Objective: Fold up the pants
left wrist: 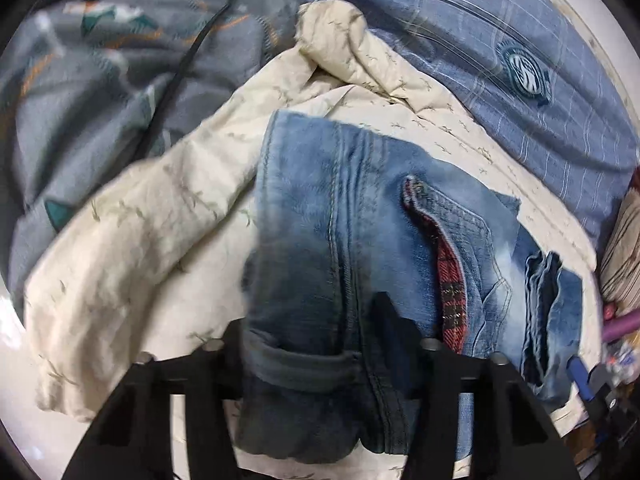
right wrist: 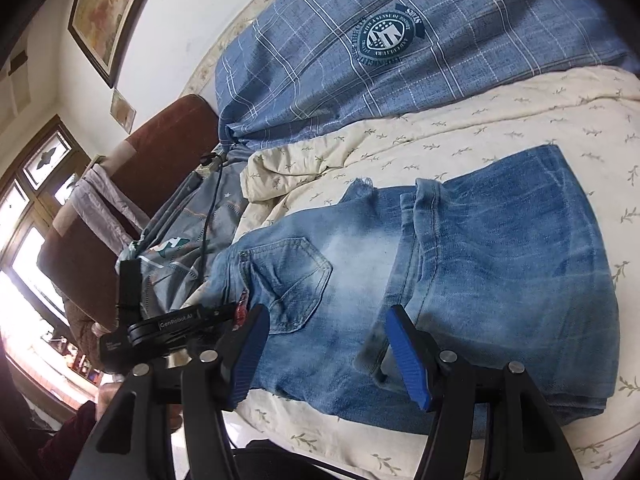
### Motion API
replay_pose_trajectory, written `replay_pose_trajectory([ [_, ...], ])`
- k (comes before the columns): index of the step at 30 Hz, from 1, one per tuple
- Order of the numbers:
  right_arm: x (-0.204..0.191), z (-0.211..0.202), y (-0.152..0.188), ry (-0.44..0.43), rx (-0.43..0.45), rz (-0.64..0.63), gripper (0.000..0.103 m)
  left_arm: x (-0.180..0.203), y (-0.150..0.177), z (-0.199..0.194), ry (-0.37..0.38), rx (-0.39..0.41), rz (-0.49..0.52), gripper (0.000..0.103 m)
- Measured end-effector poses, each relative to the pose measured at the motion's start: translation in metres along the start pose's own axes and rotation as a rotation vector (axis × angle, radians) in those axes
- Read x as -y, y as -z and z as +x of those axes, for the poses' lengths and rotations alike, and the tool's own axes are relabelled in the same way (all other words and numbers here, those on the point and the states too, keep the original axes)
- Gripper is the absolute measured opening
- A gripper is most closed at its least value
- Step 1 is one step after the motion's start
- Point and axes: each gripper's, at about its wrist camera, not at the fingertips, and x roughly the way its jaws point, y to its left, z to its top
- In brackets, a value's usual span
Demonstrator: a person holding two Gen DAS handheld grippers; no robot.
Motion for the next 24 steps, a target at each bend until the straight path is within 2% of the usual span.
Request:
replay_pose_trajectory([
  [3, 0.002, -0.001, -0.001, 0.017, 0.010, 0.004, 0.064, 0.003, -0.003, -0.002, -0.006, -0.002, 0.009, 0.043],
  [7, 0.010, -0.010, 0.000, 0.043, 0.028, 0.016, 0.064, 0.004, -0.005, -0.001, -0.010, -0.008, -0.021, 0.044],
  [8, 0.013, -0.013, -0.001, 0.046, 0.034, 0.025, 0.064, 0.004, -0.006, 0.000, -0.012, -0.009, -0.031, 0.047],
  [10, 0.021, -0.020, -0.002, 0.039, 0.047, 0.058, 0.064, 0.002, -0.007, 0.002, -0.018, -0.009, -0.074, 0.061],
  [11, 0.025, -0.022, -0.003, 0.034, 0.052, 0.072, 0.064, 0.000, -0.007, 0.002, -0.012, -0.013, -0.101, 0.075],
  [12, 0.028, -0.025, -0.004, 0.029, 0.059, 0.087, 0.064, -0.003, -0.006, 0.004, 0.004, -0.019, -0.139, 0.076],
  [14, 0.031, -0.031, -0.005, 0.021, 0.073, 0.095, 0.064, -0.004, -0.007, 0.004, 0.000, -0.013, -0.153, 0.076],
  [16, 0.033, -0.040, -0.005, 0.018, 0.097, 0.097, 0.064, 0.004, -0.007, 0.002, -0.034, 0.005, -0.114, 0.070],
  [18, 0.036, -0.046, -0.006, 0.023, 0.114, 0.110, 0.064, 0.015, -0.011, -0.001, -0.085, 0.021, -0.052, 0.045],
  [21, 0.043, -0.057, -0.007, 0.011, 0.152, 0.139, 0.064, 0.018, -0.016, -0.005, -0.088, 0.024, -0.044, 0.034],
  [24, 0.047, -0.066, -0.008, 0.028, 0.173, 0.128, 0.064, 0.019, -0.013, -0.012, -0.080, 0.069, -0.011, 0.032],
])
